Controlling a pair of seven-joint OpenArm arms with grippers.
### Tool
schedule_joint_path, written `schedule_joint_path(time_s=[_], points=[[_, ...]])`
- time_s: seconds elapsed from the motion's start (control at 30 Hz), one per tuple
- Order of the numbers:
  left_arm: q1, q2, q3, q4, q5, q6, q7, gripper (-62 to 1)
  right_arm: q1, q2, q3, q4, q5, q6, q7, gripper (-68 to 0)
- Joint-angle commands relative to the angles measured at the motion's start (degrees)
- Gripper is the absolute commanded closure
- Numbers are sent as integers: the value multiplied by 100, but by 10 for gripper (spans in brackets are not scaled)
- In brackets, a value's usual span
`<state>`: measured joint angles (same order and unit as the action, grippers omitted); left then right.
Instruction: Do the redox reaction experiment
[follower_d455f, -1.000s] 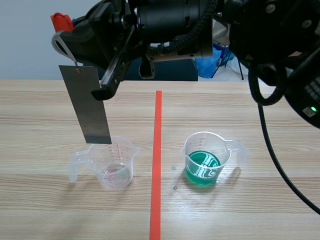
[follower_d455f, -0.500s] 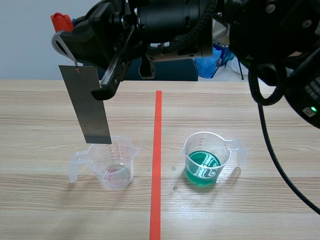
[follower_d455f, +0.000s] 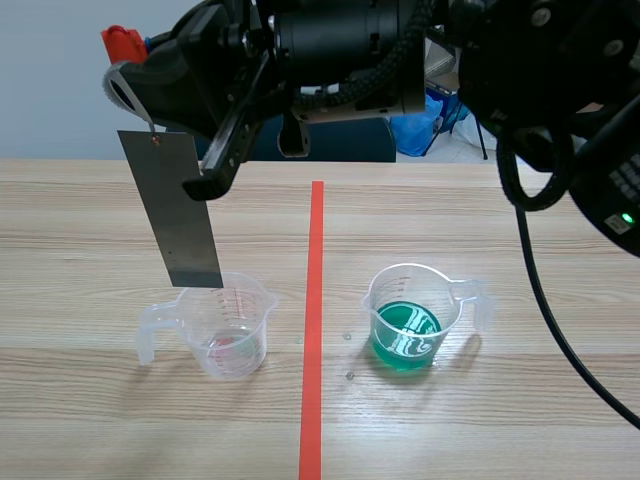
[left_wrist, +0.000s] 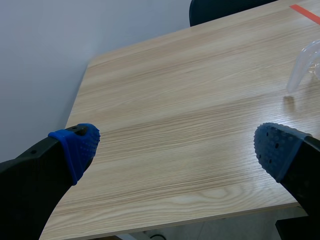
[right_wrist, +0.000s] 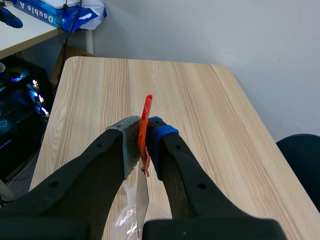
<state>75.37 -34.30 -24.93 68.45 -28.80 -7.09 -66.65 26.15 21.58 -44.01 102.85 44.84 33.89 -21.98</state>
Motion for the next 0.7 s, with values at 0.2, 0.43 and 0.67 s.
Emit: schedule_joint_path(time_s=[0.2, 0.43, 0.67], points=[[7, 28, 4, 24, -50, 11, -105, -623, 162, -15, 11, 42, 39, 0, 87, -7], [7, 31, 4, 24, -50, 11, -103, -623, 160, -131, 4, -326, -79, 9, 114, -7], [7, 31, 4, 24, -50, 11, -103, -623, 160, -321, -195, -811, -376, 24, 304, -7]])
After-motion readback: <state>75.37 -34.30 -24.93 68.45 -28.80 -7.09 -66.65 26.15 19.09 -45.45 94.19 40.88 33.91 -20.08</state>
